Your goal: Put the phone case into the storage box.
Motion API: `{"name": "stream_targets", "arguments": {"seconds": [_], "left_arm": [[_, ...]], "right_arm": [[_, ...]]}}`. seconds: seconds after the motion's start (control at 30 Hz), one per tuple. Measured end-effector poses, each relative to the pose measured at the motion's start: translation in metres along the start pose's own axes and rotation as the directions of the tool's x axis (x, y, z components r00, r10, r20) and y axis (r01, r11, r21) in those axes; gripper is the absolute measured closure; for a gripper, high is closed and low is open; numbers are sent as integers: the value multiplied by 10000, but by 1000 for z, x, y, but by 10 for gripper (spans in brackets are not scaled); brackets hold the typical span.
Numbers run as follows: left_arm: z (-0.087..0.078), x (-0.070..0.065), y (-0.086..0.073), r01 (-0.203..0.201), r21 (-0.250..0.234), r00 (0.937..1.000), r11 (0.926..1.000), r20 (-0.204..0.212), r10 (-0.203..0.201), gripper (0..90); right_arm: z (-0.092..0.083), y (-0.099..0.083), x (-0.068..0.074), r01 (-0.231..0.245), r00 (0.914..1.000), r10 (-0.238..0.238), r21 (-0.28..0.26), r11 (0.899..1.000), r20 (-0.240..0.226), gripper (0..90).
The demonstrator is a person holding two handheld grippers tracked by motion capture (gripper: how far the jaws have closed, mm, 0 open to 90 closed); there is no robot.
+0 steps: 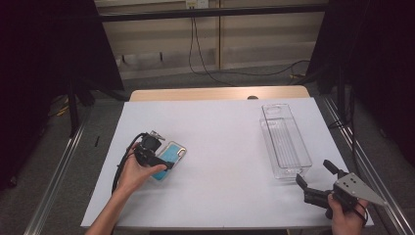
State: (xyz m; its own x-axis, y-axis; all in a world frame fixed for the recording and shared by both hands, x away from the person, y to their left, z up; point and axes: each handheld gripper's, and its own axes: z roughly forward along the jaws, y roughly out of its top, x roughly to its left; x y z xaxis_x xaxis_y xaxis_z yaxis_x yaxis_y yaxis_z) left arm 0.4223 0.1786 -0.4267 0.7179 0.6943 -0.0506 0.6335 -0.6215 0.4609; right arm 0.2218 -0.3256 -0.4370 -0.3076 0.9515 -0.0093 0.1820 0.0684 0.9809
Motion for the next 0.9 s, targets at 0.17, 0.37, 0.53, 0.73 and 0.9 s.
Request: {"name": "stream_targets", "arguments": {"seconds": [0.17,0.37,0.53,0.73,0.9], "left_arm": [[5,-1,0,-103,297,9999,9995,38,102,72],[11,-4,0,-238,519,9996,9984,-119,245,66],[13,-6,-3,-231,385,9994,9990,-252,240,68],[14,-7,-6,-239,199,9989,9995,-392,247,65],[14,-7,-3,-182,425,9990,9989,-409,200,70]], "right_arm": [[0,0,0,59,10000,-59,27,10000,-21,1],[0,0,0,52,10000,-52,8,10000,-34,1],[0,0,0,51,10000,-51,11,10000,-55,1],[0,0,1,82,9999,-82,11,10000,-59,0],[0,0,1,71,10000,-70,16,10000,-55,0]]}}
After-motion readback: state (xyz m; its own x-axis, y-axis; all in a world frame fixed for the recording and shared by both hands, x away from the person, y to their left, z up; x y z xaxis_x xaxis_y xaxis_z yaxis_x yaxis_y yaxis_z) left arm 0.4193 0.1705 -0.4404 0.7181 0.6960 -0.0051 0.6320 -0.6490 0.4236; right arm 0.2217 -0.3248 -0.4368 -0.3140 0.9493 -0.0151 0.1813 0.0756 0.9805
